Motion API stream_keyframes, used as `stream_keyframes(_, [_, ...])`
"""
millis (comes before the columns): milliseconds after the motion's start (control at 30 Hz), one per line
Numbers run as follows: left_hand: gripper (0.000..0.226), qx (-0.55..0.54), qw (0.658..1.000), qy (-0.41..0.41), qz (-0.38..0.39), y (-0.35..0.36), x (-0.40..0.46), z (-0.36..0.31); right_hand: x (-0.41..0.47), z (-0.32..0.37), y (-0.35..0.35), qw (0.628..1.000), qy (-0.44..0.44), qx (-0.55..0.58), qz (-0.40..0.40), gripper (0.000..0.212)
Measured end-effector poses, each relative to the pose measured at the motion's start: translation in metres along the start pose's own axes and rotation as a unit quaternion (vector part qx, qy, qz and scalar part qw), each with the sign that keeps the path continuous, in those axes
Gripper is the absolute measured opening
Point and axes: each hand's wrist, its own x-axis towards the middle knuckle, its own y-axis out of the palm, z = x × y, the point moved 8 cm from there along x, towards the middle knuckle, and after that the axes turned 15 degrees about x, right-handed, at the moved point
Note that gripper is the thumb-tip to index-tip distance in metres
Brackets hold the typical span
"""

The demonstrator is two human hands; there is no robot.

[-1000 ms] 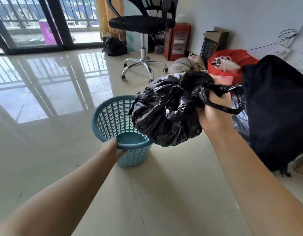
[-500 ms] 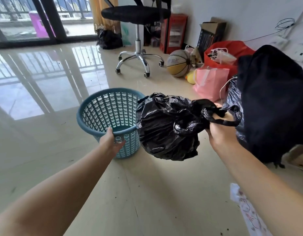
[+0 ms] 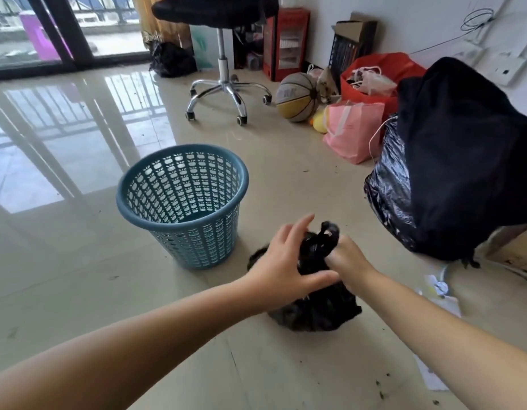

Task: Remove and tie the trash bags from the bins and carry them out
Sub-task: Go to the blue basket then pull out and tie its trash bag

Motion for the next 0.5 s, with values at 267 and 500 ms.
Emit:
stream_keyframes(267, [0.027, -0.041, 0.986, -0.143, -0.071, -0.011, 0.02, 0.049, -0.01, -0.016, 0.019, 0.984, 0.086, -0.075, 0.14, 0.03])
stream_keyframes(500, [0.019, -0.3, 0.904, -0.157, -0.26, -0.102, 0.018, 0.073, -0.006, 0.017, 0.004, 0.978, 0.104, -0.09, 0.158, 0.035])
